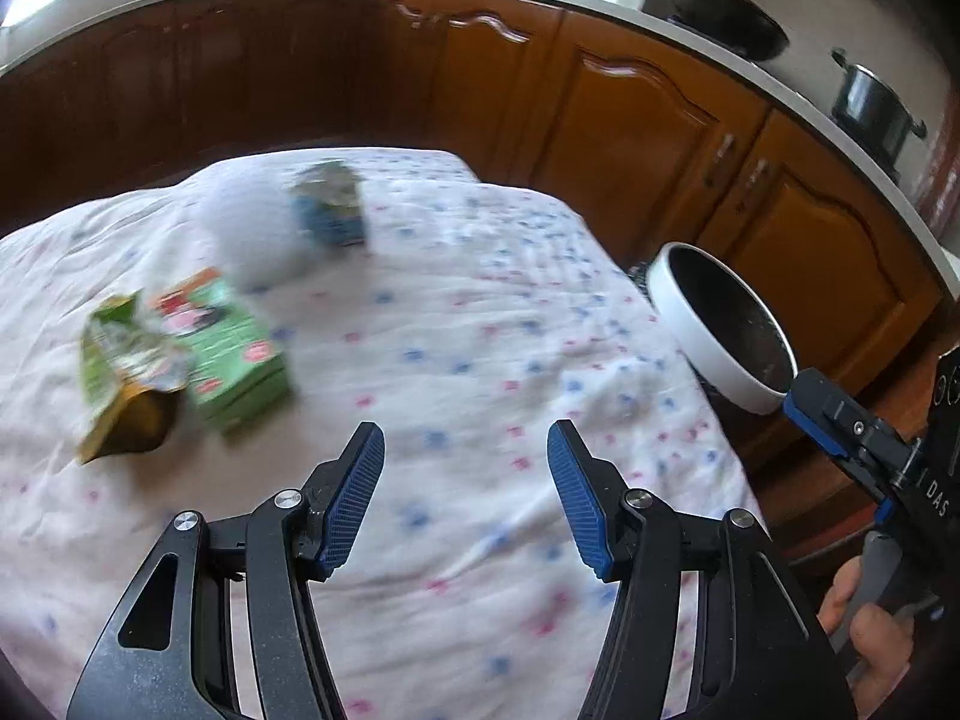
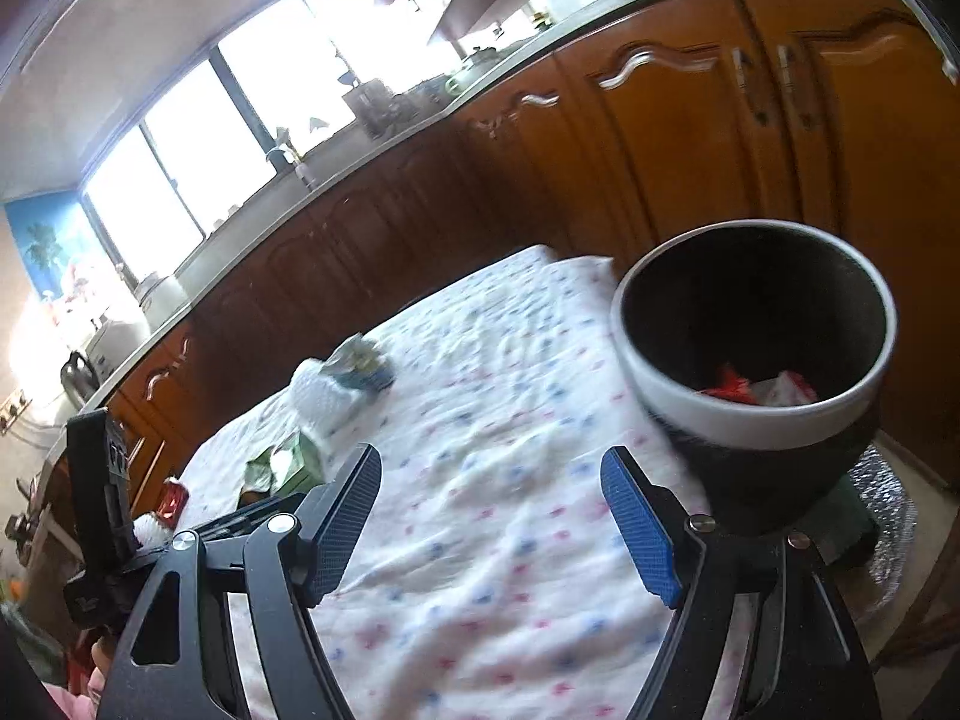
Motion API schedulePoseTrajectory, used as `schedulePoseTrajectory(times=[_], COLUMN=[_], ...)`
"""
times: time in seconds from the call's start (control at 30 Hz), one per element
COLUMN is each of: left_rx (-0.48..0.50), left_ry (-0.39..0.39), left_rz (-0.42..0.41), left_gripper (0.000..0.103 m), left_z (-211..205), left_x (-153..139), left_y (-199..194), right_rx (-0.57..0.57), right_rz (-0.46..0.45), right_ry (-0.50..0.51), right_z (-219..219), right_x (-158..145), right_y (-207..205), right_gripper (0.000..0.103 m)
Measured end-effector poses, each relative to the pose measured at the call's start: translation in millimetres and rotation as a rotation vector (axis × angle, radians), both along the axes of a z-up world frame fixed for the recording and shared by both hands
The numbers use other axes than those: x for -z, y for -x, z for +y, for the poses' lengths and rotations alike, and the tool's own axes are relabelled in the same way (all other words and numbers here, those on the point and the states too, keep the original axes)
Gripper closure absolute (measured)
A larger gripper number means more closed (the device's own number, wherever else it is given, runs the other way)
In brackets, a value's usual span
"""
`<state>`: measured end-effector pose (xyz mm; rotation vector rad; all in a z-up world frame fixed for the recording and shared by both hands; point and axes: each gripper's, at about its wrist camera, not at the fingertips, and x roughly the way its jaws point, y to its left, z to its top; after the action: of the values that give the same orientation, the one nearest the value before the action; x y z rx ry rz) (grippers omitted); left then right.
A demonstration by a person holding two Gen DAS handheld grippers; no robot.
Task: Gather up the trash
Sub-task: 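Move both tools toward the green juice pouch and green milk carton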
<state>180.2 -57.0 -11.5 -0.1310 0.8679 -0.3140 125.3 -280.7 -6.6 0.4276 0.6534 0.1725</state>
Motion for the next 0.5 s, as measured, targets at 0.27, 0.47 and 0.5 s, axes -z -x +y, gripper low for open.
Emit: schedulePoseTrajectory(times=[0.27,0.47,0.5], left_rx=[-0.102,-0.185,-0.204], left_ry=[0.037,0.059,0.061], left_rz=[-0.009,-0.002,0.001], left_gripper=[0.046,0.046,0.046], left_z=[54.3,96.7,104.3], left_x=[-5.9,-6.4,-6.4], left_y=[7.7,10.1,9.9], right_rx=[-0.084,-0.153,-0.167], right_rz=[0.029,0.04,0.043], right_ry=[0.016,0.035,0.039], right_z=[49.7,82.6,88.6], right_x=[7.3,9.8,10.4], right_y=[-10.3,-21.7,-24.4], right_gripper=[0.025,0.025,0.025])
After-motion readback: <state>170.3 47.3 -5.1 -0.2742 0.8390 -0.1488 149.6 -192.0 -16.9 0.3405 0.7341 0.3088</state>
